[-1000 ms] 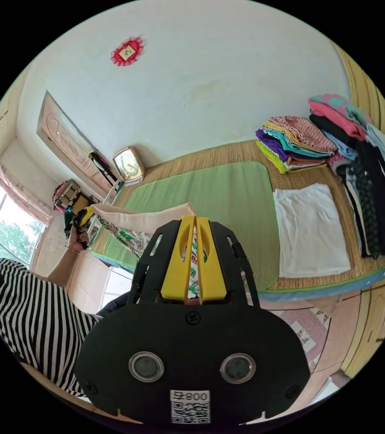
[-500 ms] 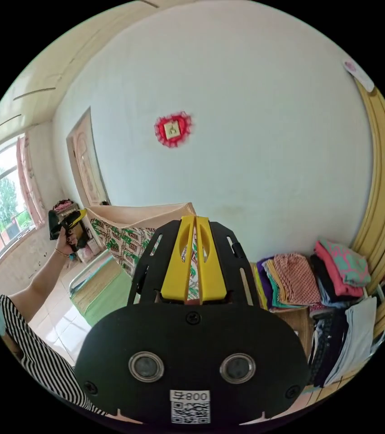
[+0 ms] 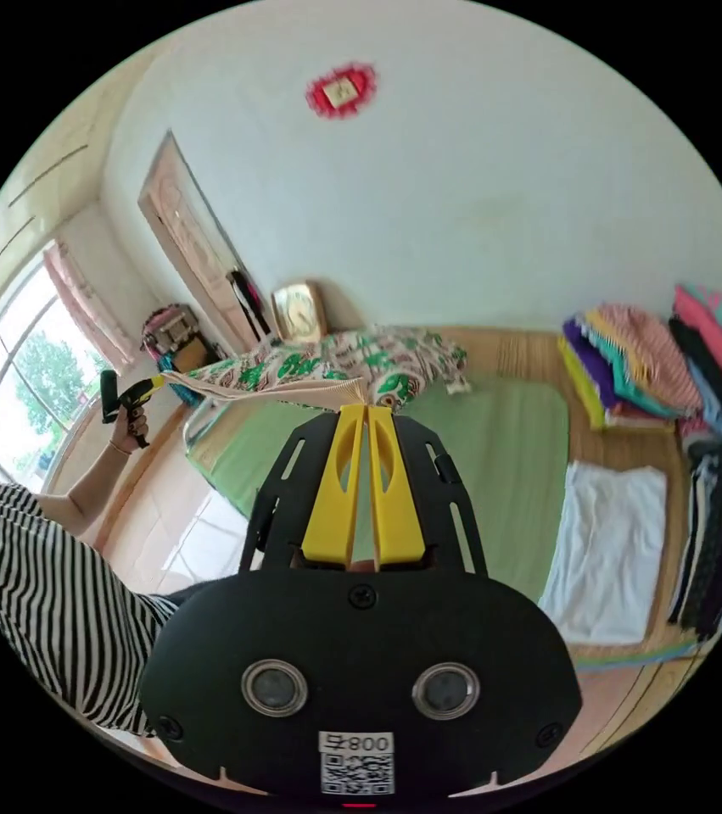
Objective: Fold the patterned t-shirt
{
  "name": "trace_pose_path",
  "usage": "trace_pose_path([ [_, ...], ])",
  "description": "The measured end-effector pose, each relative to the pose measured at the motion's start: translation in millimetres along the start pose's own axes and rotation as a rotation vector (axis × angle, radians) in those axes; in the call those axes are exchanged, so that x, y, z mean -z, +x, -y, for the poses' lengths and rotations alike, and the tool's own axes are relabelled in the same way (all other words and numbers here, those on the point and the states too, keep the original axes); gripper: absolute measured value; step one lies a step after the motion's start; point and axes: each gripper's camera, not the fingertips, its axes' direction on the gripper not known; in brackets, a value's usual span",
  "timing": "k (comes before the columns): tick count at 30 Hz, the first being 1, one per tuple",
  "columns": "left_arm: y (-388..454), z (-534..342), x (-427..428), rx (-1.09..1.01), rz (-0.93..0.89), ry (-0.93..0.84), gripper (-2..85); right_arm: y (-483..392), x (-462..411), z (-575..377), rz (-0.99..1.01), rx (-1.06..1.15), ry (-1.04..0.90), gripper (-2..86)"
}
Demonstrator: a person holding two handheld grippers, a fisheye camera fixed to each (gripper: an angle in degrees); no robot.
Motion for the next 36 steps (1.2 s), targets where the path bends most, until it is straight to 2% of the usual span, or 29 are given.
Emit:
trace_pose_path([
  [4,-52,-66,-51,0.223,0.029,-0.237,0.7,41,-93,-58,0.022,-0.137,-0.282,0.2],
  [7,-75,-94,-74,0.317,0.019,-0.336,0.7,63,-145,-94,-0.023,-0.201,-0.500,0.2],
  [9,-84,-102,-80,0.330,0.055,-0.387,0.8,75,-160,-109,-0.012,-0.256,-0.545,0.2],
  [28,-148,-109,-79,0.517,-0.016,-0.356,3.2,178,-161,-121,0.189,-0.465,-0.470,0.4],
  [36,-185,-81,-68,0.610,0.027,-0.250,4.3,228,-154,-130,0.150,-0.604,-0.434,0.1],
])
